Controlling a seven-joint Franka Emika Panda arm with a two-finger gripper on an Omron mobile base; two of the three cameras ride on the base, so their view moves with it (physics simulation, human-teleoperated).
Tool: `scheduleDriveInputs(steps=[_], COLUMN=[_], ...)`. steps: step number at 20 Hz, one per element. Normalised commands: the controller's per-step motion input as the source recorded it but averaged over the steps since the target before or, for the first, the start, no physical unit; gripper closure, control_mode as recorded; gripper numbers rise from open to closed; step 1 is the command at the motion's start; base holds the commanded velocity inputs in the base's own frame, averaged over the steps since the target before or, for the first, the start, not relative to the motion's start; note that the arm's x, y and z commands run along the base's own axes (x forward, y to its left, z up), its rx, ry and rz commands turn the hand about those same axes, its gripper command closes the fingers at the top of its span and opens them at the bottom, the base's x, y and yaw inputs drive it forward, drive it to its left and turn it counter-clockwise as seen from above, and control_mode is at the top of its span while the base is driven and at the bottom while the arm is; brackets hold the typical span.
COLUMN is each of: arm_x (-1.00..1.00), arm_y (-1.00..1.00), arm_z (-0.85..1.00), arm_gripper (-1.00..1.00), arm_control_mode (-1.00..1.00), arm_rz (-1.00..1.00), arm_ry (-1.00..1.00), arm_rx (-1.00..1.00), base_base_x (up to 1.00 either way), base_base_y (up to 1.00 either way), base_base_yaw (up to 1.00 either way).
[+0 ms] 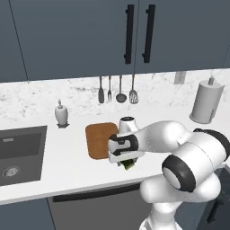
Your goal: Pick up the sponge from the counter and clean the cutting board by briefly scrubbing or pressing down on the cutting board. Once finished, release the sponge.
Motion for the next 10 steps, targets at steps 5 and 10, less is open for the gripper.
scheduleDriveInputs(steps=[5, 10], arm_x=[-0.98, -0.78], arm_y=[-0.17, -0.18], arm_z=[-0.59, -0.22], arm_gripper=[1.0, 1.0], arm_control_mode=[-1.0, -1.0], arm_rz=[0.0, 0.0], arm_ry=[-0.26, -0.23], arm_rx=[0.1, 0.13], base_base_x=[0.0, 0.0], base_base_y=[0.0, 0.0], base_base_yaw=[0.0, 0.0])
